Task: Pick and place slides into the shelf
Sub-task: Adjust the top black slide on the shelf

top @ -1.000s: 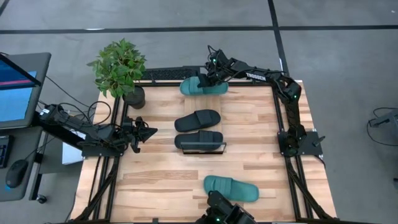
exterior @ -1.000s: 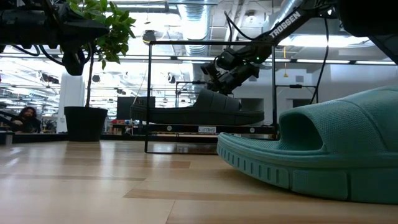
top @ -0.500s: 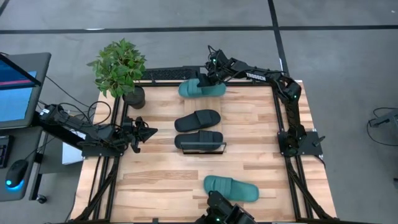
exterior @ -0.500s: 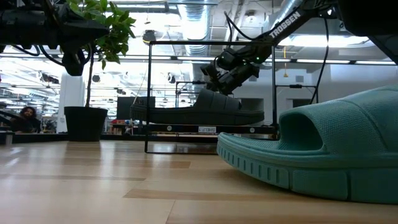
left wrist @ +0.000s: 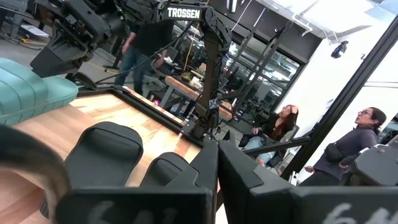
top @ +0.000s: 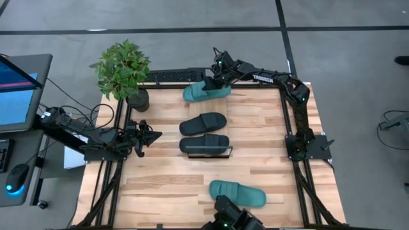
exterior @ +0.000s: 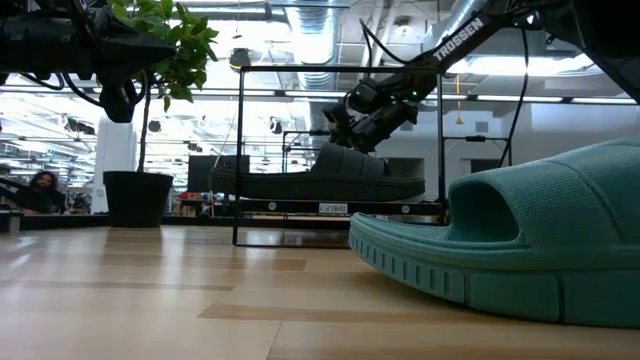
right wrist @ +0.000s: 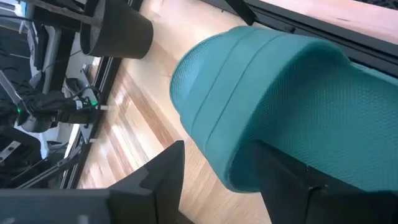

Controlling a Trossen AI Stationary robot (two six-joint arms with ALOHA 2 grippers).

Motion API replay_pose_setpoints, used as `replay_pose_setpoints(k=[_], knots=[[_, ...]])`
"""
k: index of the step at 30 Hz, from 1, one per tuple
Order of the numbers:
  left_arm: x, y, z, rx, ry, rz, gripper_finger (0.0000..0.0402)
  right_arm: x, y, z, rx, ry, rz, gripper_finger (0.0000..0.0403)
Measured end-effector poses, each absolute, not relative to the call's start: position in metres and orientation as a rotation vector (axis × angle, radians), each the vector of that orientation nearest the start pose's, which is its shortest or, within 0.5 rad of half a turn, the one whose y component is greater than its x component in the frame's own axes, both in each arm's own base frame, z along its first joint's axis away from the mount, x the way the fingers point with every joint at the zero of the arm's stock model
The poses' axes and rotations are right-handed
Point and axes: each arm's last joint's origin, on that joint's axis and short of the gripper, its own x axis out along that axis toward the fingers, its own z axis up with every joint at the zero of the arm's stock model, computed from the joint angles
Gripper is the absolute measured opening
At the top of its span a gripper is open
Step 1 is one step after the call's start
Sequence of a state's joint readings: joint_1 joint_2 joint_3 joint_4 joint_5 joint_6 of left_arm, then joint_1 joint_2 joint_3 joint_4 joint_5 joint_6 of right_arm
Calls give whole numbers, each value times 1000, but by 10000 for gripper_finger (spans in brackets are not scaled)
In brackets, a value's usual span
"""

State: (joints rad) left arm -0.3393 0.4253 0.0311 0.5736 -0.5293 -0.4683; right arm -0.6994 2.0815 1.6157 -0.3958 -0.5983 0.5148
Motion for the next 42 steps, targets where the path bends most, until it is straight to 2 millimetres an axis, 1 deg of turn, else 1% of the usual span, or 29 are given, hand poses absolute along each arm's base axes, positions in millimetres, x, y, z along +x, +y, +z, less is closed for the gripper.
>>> replay_pose_setpoints(k=[6, 11, 14, 19, 22, 25, 29, 31, 33, 37, 38, 42], knots=[[118, -26, 190, -541, -205, 148, 0, 356, -281, 207, 1031, 676, -275, 183], [118, -26, 190, -541, -205, 148, 0, 356, -279, 207, 1057, 681, -216, 178], [118, -26, 190, -541, -205, 148, 0, 352, -277, 212, 1054, 690, -201, 176], [118, -26, 190, -541, -204, 148, 0, 343, -275, 236, 991, 657, -207, 176], [118, -26, 190, -541, -205, 148, 0, 337, -271, 256, 920, 626, -193, 176], [118, -26, 190, -541, -205, 148, 0, 328, -262, 280, 826, 609, -165, 176], [118, -27, 190, -540, -201, 126, 0, 315, -240, 308, 681, 646, -177, 171], [118, -27, 191, -540, -200, 104, 0, 306, -228, 322, 602, 665, -183, 157], [118, -28, 192, -541, -203, 84, 0, 298, -215, 334, 543, 693, -171, 129], [118, -29, 193, -545, -212, 55, 0, 282, -193, 350, 459, 751, -114, 31], [118, -29, 193, -545, -211, 50, 0, 278, -187, 354, 442, 763, -99, 16], [118, -29, 193, -544, -209, 38, 0, 264, -164, 363, 419, 846, -64, 9]])
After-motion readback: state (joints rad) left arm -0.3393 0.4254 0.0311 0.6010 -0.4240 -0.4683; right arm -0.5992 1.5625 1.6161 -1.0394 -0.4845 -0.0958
